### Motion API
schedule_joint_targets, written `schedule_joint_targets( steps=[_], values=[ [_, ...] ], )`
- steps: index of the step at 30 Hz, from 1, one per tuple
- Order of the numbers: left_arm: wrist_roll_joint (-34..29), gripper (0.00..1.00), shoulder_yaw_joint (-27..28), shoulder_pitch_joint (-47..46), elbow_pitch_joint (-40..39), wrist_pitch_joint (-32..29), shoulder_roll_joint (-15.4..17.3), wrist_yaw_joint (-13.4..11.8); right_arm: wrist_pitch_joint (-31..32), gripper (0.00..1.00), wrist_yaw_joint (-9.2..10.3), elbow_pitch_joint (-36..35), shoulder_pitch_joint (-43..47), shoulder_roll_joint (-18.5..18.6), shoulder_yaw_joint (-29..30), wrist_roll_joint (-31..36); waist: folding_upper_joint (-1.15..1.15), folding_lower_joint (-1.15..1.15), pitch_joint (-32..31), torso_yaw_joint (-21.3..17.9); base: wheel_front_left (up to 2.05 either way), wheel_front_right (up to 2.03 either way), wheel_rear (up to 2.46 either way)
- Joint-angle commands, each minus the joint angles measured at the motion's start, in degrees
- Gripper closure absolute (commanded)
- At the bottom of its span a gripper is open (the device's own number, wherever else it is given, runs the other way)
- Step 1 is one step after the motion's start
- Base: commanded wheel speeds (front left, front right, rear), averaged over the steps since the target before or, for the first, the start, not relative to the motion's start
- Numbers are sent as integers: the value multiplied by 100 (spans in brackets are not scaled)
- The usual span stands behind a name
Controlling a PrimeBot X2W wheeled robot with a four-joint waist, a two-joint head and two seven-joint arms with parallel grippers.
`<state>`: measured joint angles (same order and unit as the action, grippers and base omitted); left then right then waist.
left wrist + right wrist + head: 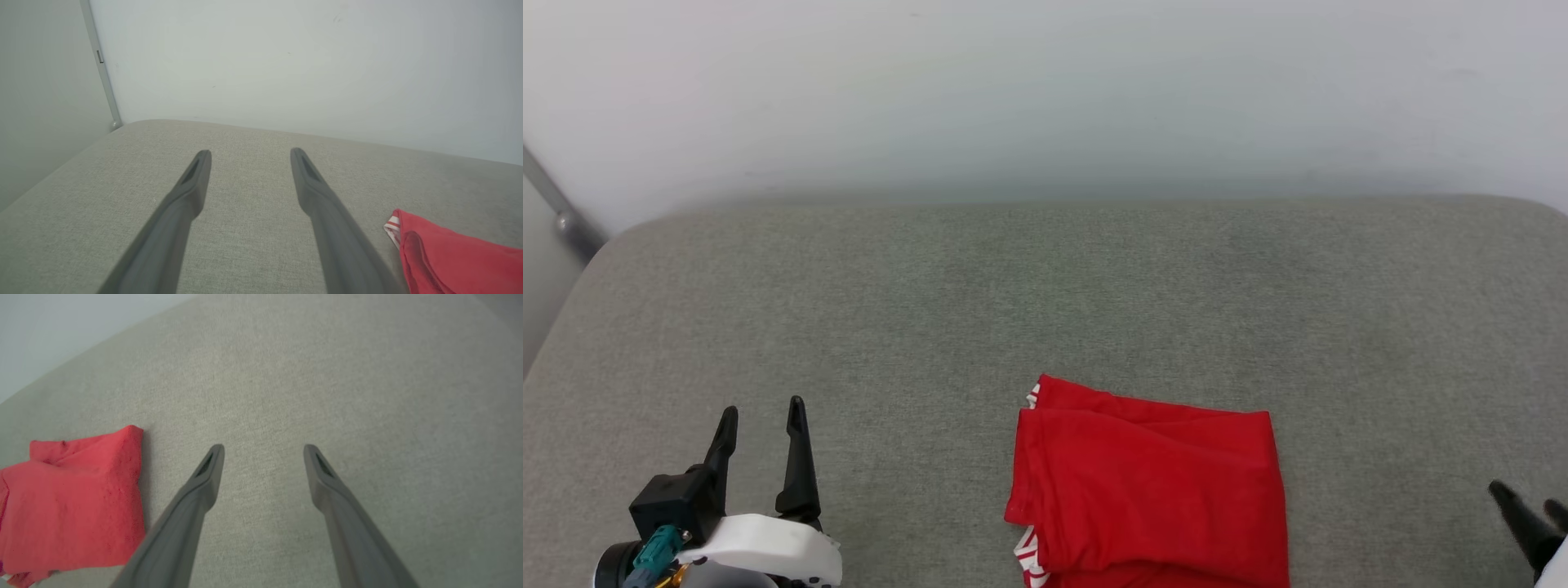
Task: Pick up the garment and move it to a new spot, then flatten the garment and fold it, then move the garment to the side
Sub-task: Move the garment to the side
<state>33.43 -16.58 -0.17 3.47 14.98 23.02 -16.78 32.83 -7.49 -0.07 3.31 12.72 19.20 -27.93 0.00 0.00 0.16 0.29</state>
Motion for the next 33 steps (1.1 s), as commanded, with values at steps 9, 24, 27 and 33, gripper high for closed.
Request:
schedule_joint_targets(
  steps=[9, 24, 27, 33],
  values=[
    [-412, 0, 298, -66, -33, 21, -418, 266, 2417, 0, 1, 1235, -470, -858, 755, -1395, 0, 0, 237, 495, 0, 0, 0],
    [-756, 0, 436, -283, 146, 21, -684, 597, 2361, 100, 1, 3504, -1711, -1018, 69, -3673, 0, 0, 518, 943, 0, 0, 0],
    [-799, 0, 486, -277, 188, 22, -702, 611, 2209, 100, 1, 3240, -1710, -1011, -126, -3550, 0, 0, 492, 913, 0, 0, 0],
    [-903, 0, 478, -260, 246, 22, -680, 729, 1962, 100, 1, 2192, -1501, -625, -958, -2890, 0, 0, 329, 731, 0, 0, 0]
  ],
)
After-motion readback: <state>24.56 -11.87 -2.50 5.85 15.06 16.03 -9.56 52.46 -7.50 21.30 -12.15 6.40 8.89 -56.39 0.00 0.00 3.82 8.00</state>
